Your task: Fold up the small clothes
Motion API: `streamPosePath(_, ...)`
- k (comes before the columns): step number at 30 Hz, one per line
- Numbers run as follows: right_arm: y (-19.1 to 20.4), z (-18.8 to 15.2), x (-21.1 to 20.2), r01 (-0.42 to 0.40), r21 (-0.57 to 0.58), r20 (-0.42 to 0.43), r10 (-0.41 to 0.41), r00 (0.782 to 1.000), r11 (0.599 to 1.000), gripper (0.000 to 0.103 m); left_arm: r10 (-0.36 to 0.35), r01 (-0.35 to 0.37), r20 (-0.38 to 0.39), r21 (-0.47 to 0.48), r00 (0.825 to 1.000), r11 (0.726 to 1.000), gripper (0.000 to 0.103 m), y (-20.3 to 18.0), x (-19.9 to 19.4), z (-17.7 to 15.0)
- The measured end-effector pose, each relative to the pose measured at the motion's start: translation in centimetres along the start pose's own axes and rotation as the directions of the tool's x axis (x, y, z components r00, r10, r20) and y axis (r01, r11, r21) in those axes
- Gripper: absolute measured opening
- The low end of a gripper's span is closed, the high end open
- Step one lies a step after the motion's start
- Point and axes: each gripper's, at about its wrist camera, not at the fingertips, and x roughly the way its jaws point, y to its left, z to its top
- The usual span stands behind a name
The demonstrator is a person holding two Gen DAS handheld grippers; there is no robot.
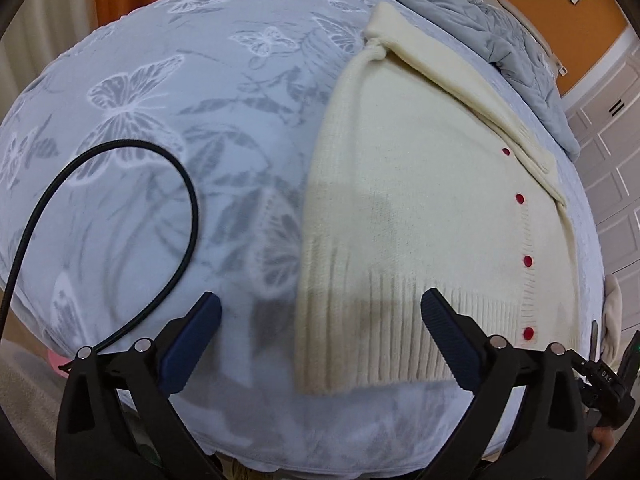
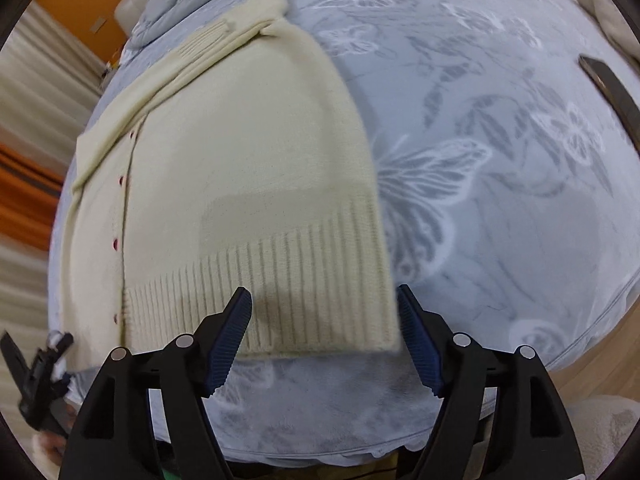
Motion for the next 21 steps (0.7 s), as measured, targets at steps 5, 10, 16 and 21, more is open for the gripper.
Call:
streamPosePath(5,2.3,-0.1,0.4,0.051,-0.057,0.03,-0.05,0.998,0.997,0.072,0.052,-0.053,0.022,0.035,0.998,0.998,0.097,-1.1,0.5,-0.1)
streamPosePath(10,3.1,-0.1,1.0,0.064,-0.08,0.044,-0.061,0.997,0.995,0.072,0.083,-0.084,0.027,0.034,0.996,0.996,0.097,-1.4,0.8,-0.2)
streamPosePath(16,3.1,-0.5,0.9,0.057,-0.073,0.053,-0.053,0.997,0.996,0.072,0.103,-0.104,0.035,0.027,0.994,0.994,0.088,-1.9,0.9,-0.1)
streamPosePath(21,1.7,-1.5,0.0,0.019,-0.077,0.055,-0.015,0.998,0.997,0.06,0.054,-0.055,0.015,0.024,0.998,0.998,0.048,-2.2,0.9,0.6)
